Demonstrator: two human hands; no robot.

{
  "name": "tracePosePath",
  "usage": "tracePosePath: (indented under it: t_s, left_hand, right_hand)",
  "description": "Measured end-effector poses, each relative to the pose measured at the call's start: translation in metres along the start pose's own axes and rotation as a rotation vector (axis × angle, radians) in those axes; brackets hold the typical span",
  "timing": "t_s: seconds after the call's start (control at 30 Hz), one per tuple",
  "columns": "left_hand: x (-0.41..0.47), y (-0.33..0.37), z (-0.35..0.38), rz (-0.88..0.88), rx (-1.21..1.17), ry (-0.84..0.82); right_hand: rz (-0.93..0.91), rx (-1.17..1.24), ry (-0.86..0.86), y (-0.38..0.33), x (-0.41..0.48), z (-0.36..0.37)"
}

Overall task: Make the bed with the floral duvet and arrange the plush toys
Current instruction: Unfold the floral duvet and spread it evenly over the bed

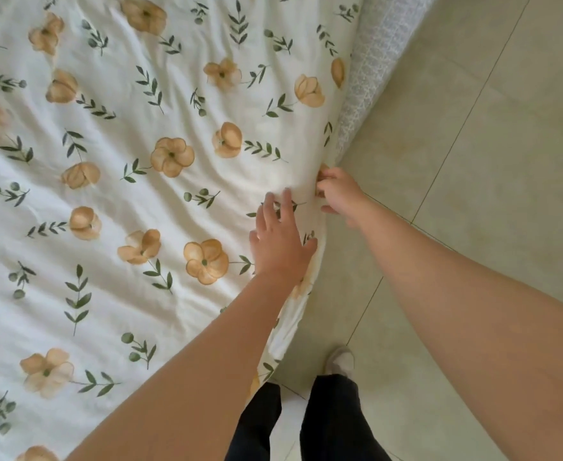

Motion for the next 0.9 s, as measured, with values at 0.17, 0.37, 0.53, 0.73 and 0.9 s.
tracePosePath:
  t_s: [0.17, 0.37, 0.53, 0.73, 0.9]
  left_hand:
    - [0.036, 0.003, 0.000, -0.096, 0.065, 0.066]
    - [0.066, -0.001, -0.017, -0.301, -0.086, 0.226]
    - [0.081, -0.002, -0.035, -0.465, -0.219, 0.311]
    - [0.089, -0.016, -0.048, -0.592, -0.434, 0.262]
    - [0.095, -0.030, -0.050, -0.672, -0.576, 0.235]
  right_hand:
    - [-0.108, -0.024, -0.097, -0.014, 0.031, -0.004]
    - [-0.098, 0.035, -0.318, -0.026, 0.061, 0.002]
    - [0.044, 0.089, -0.164, -0.033, 0.089, -0.017]
    - [0.294, 0.563, -0.183, -0.054, 0.111, -0.031]
    - [0.216, 0.514, -0.300, -0.086, 0.132, -0.019]
Point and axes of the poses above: each hand's wrist, its own x-axis towards the middle knuckle, its own z-axis out of the palm, y = z × x, the point moved 1 cm from there along x, towards the middle knuckle, and after that the axes turned 2 degrees about -x, right-handed, at the moved point
